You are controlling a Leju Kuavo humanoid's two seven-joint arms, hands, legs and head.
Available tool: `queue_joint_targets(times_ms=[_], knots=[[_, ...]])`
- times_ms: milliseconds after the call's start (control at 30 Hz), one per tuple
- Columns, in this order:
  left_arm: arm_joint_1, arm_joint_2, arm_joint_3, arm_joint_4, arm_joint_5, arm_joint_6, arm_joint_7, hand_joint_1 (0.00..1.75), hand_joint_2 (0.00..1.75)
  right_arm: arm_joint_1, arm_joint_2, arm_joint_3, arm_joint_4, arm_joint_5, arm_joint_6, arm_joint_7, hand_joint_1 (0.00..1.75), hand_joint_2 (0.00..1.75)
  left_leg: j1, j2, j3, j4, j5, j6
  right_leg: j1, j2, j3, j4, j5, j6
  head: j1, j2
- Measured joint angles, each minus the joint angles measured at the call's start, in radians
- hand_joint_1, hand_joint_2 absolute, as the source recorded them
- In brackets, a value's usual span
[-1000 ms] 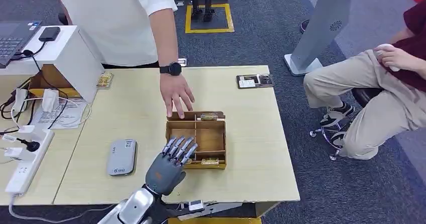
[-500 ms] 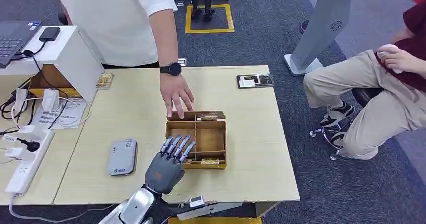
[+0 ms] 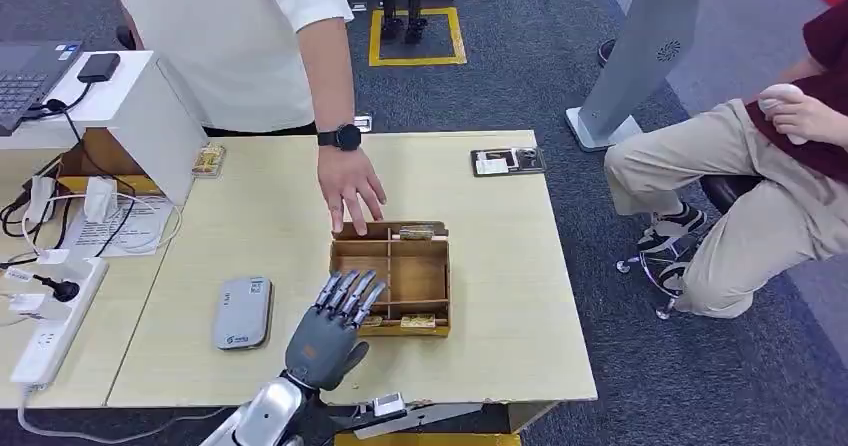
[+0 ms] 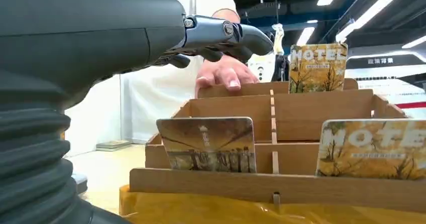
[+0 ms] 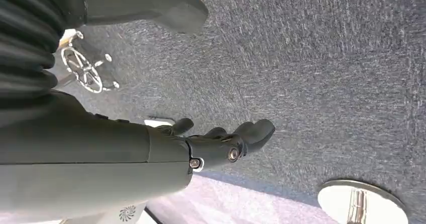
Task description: Pass the card to the sensor for recognition and then transmit it.
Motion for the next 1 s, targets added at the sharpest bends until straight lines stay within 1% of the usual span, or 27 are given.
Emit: queue_joint_targets(times_ms=[67,200,300,800,1000], knots=[[0.004,0.002,0.003,-0.007,0.006,-0.001,-0.004,0.0,1.75,0.0,-0.001,0.0,0.0,0.0,0.0,0.0,0.0,1.75,0.0,0.0,0.0,0.0,0.0,0.0,0.0,0.0,0.0,0.0,0.0,0.0,0.0,0.0],[0.014,0.003,0.011,-0.031,0.049,-0.001,-0.036,0.0,1.75,0.0,-0.002,0.0,0.0,0.0,0.0,0.0,0.0,1.75,0.0,0.0,0.0,0.0,0.0,0.0,0.0,0.0,0.0,0.0,0.0,0.0,0.0,0.0],[0.019,0.005,0.015,-0.046,0.056,-0.002,-0.042,0.0,1.75,0.001,-0.002,0.0,0.0,0.0,0.0,0.0,0.0,1.75,0.0,0.0,0.0,0.0,0.0,0.0,0.0,0.0,0.0,0.0,0.0,0.0,0.0,0.0],[0.029,0.013,0.032,-0.082,0.064,-0.005,-0.051,0.0,1.75,0.001,-0.002,0.0,0.0,0.0,0.0,0.0,0.0,1.75,0.0,0.0,0.0,0.0,0.0,0.0,0.0,0.0,0.0,0.0,0.0,0.0,0.0,0.0],[0.029,0.013,0.032,-0.082,0.061,-0.039,-0.056,0.0,1.75,0.0,-0.002,0.0,0.0,-0.001,0.0,-0.002,0.0,1.75,0.0,0.0,0.0,0.0,0.0,0.0,0.0,0.0,0.0,0.0,0.0,0.0,0.0,0.0]])
